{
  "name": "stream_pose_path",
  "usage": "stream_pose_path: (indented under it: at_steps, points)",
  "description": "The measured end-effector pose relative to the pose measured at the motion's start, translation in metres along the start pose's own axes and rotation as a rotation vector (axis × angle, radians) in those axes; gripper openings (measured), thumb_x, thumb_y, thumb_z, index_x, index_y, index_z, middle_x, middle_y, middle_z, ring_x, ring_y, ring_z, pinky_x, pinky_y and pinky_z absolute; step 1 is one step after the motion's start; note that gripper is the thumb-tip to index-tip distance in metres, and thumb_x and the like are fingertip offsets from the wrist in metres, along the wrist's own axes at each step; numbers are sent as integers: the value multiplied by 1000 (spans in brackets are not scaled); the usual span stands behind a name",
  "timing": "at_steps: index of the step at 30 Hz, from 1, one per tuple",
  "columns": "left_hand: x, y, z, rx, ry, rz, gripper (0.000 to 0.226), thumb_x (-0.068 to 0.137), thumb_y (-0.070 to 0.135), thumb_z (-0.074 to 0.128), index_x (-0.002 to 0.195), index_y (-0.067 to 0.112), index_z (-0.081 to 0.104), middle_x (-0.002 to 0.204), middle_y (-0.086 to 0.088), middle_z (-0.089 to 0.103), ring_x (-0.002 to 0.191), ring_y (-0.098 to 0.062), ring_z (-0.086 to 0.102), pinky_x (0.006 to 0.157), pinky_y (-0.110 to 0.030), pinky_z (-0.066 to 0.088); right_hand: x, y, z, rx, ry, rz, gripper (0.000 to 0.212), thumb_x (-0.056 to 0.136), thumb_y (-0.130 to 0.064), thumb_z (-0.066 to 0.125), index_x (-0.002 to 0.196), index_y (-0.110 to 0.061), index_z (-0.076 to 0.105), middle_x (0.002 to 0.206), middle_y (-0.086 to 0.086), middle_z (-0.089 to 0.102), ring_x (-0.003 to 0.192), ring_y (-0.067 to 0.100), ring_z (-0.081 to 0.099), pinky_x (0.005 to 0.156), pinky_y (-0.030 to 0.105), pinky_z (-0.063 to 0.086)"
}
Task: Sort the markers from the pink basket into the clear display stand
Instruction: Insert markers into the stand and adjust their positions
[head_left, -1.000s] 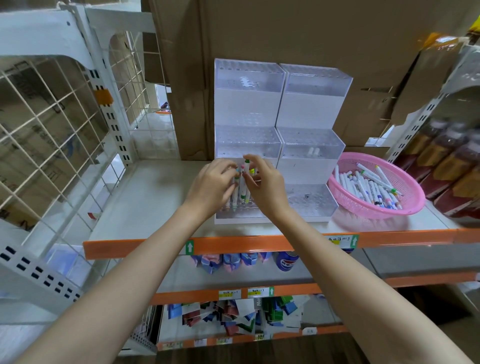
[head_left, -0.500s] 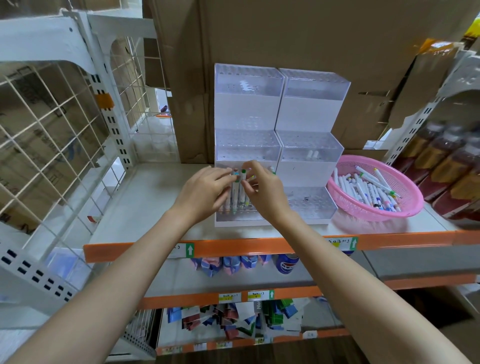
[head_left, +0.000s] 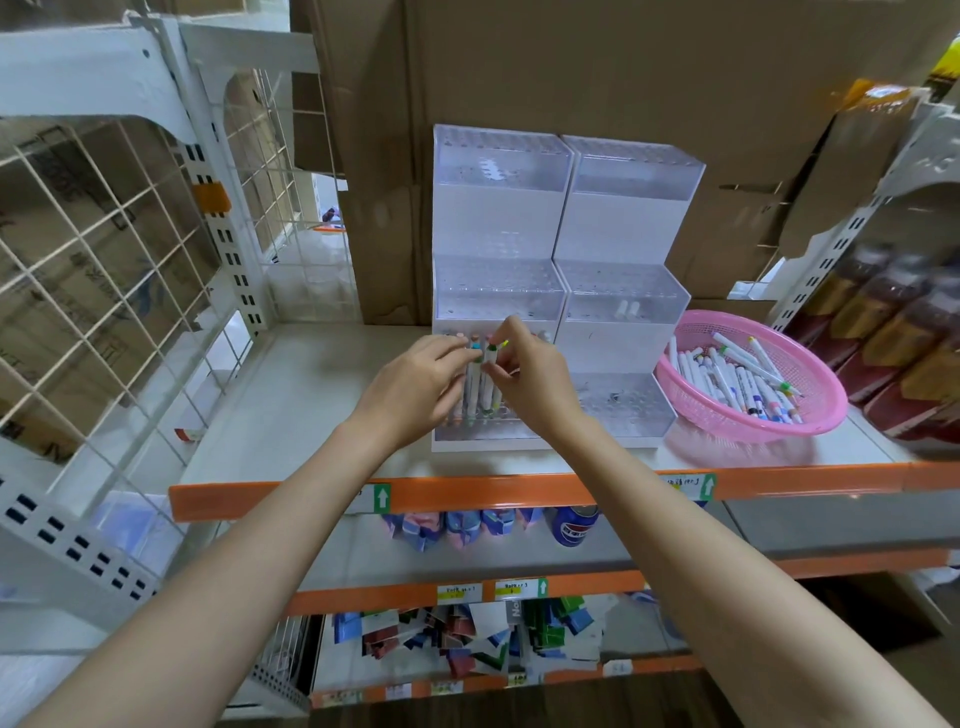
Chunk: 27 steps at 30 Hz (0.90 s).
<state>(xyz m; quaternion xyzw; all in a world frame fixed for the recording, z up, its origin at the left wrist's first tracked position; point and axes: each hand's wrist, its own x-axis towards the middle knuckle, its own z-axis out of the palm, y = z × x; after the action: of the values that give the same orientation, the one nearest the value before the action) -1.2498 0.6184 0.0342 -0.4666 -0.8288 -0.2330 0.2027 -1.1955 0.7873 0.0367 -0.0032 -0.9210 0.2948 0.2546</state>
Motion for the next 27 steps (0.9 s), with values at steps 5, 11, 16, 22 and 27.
stream_pose_path:
  at_steps: [5,11,16,22,27]
  points:
    - [2,1,-2,-6,-5,-1,36,86,5,62,121,5,62,124,-14,61,118,-29,55,92,-43,52,-5,-2,0,-38,3,-67,19,85,-4,64,97,-5,49,77,8,60,69,29,58,63,42,51]
    - [2,0,-4,7,-24,13,37,85,6,62,122,6,62,124,-13,61,118,-29,55,91,-44,53,-6,-1,-2,-61,-10,-84,19,85,-5,65,96,-5,50,78,9,62,70,29,60,64,43,53]
    - [2,0,-6,37,-23,40,40,83,4,64,123,6,62,123,-13,62,116,-29,57,91,-41,52,-6,3,-2,-51,-66,-40,21,85,-5,67,95,-11,49,77,7,63,69,27,61,65,40,54]
    - [2,2,-5,51,-28,32,39,83,5,64,122,6,62,122,-13,62,115,-28,58,90,-40,52,0,3,-9,-176,-7,-120,5,85,-14,65,88,-13,61,77,0,63,69,25,58,56,35,50]
    - [3,3,-5,70,-21,22,37,83,7,63,120,7,64,121,-11,63,114,-27,59,90,-40,52,2,5,-16,-291,70,-224,8,82,-19,72,90,-18,72,90,2,62,86,26,58,54,31,47]
